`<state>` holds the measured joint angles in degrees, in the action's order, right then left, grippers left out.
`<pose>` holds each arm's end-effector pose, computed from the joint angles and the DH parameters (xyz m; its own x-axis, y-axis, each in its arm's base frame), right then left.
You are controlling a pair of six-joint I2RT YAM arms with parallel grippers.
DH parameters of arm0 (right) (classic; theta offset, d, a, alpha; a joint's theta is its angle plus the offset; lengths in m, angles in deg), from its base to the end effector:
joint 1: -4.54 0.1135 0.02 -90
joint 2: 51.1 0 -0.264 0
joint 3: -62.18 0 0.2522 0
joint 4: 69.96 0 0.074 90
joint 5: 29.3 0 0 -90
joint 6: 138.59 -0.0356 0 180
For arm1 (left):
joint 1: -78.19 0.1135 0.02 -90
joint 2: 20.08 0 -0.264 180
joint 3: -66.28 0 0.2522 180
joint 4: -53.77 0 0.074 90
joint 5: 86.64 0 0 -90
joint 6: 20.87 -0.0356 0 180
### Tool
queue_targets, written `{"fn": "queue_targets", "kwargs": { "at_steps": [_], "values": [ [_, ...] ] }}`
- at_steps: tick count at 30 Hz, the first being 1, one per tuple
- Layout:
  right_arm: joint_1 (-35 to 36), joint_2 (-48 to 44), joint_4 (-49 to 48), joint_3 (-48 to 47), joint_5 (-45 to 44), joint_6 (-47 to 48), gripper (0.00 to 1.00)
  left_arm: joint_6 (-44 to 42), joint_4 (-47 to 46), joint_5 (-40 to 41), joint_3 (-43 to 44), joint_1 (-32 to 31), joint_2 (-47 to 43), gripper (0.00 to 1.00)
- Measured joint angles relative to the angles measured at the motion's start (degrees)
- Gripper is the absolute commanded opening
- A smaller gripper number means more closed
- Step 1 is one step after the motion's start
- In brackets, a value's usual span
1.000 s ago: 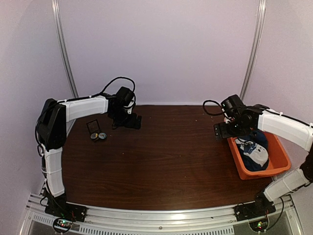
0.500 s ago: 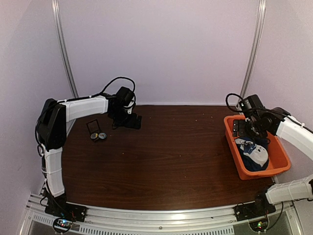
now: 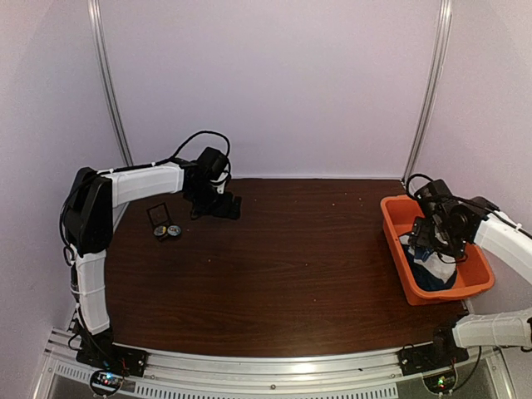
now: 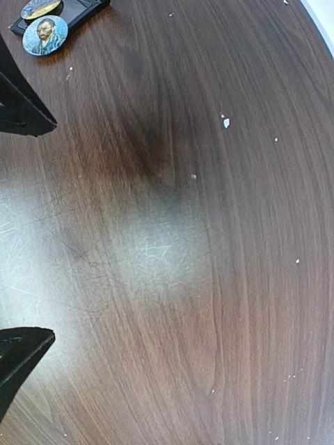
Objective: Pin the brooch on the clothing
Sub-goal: Pick up the crumpled clothing from the bin.
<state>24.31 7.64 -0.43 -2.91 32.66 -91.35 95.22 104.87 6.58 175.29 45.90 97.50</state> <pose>0.1762 0.0455 0.2730 -0.6838 0.3910 -0.6161 0.4975 0.8674 -0.0017 0.3789 -0.2371 0.2154 -0.8793 0.0363 -0.4748 0.1366 0.9744 -0.1785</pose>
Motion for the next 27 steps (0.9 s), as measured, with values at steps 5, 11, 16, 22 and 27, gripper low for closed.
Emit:
{"fn": "queue_targets", "kwargs": {
  "at_steps": [5,11,16,22,27],
  "values": [
    [-2.99,1.16,-0.04,3.30,2.60,-2.99,1.00,0.00,0.00,-0.35,0.00,0.00,0.00,0.98],
    [-7.98,2.14,-1.99,6.01,6.60,-4.26,1.00,0.00,-0.07,-0.52,0.00,0.00,0.00,0.98],
    [-11.28,6.23,-4.59,7.91,10.32,-4.13,1.00,0.00,-0.17,-0.70,0.00,0.00,0.00,0.98],
    [-12.26,10.67,-6.86,8.04,12.98,-3.76,0.89,0.00,-0.33,-0.74,0.00,0.00,0.00,0.98],
    [-12.37,9.53,-8.48,8.46,14.62,-3.98,0.50,0.00,-0.39,-0.74,0.00,0.00,0.00,0.98]
  ]
}}
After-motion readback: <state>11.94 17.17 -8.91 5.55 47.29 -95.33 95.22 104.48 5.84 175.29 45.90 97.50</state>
